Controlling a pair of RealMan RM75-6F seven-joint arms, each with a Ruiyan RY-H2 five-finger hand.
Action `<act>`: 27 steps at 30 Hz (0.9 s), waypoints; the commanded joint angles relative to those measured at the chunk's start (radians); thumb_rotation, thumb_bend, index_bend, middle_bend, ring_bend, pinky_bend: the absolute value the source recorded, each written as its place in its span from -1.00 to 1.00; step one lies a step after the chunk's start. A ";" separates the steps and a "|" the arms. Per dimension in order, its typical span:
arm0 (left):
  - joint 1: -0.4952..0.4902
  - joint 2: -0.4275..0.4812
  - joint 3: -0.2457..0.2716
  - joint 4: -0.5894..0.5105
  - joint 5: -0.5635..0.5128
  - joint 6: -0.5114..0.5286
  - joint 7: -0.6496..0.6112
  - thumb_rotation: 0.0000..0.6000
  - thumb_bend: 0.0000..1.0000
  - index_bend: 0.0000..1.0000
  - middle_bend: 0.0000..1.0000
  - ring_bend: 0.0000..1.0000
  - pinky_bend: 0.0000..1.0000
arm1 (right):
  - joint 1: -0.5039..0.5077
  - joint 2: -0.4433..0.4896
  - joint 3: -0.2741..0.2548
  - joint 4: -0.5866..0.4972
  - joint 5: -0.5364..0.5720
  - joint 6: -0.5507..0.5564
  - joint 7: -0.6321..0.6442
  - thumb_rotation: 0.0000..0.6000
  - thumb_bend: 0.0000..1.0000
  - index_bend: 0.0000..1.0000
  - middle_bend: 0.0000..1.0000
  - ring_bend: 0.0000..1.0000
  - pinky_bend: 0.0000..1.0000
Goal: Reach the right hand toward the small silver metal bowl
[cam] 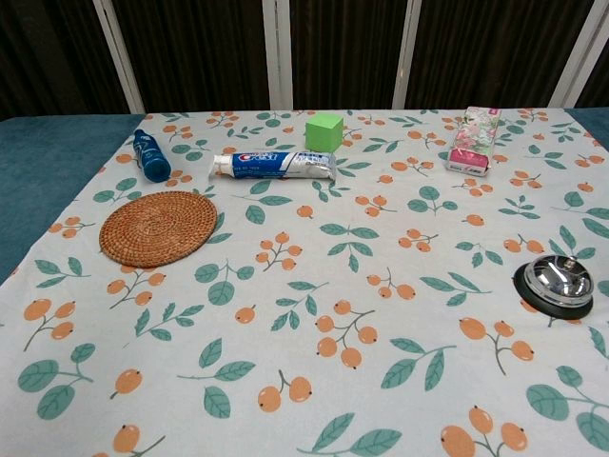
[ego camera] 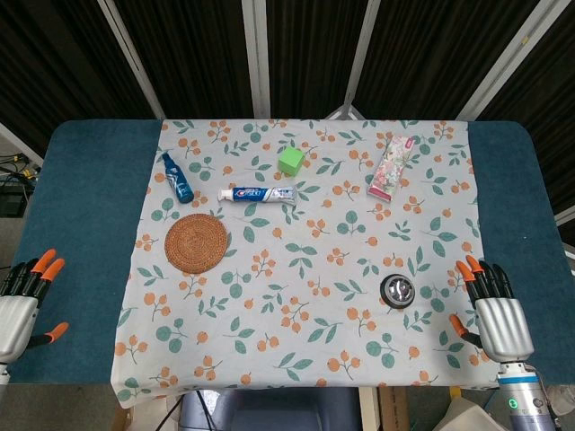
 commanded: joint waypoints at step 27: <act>0.003 -0.005 -0.002 -0.002 0.005 0.011 0.012 1.00 -0.98 -1.00 -1.00 -1.00 -1.00 | 0.026 -0.015 -0.024 -0.031 -0.002 -0.079 -0.041 1.00 0.08 -1.00 -1.00 -1.00 -1.00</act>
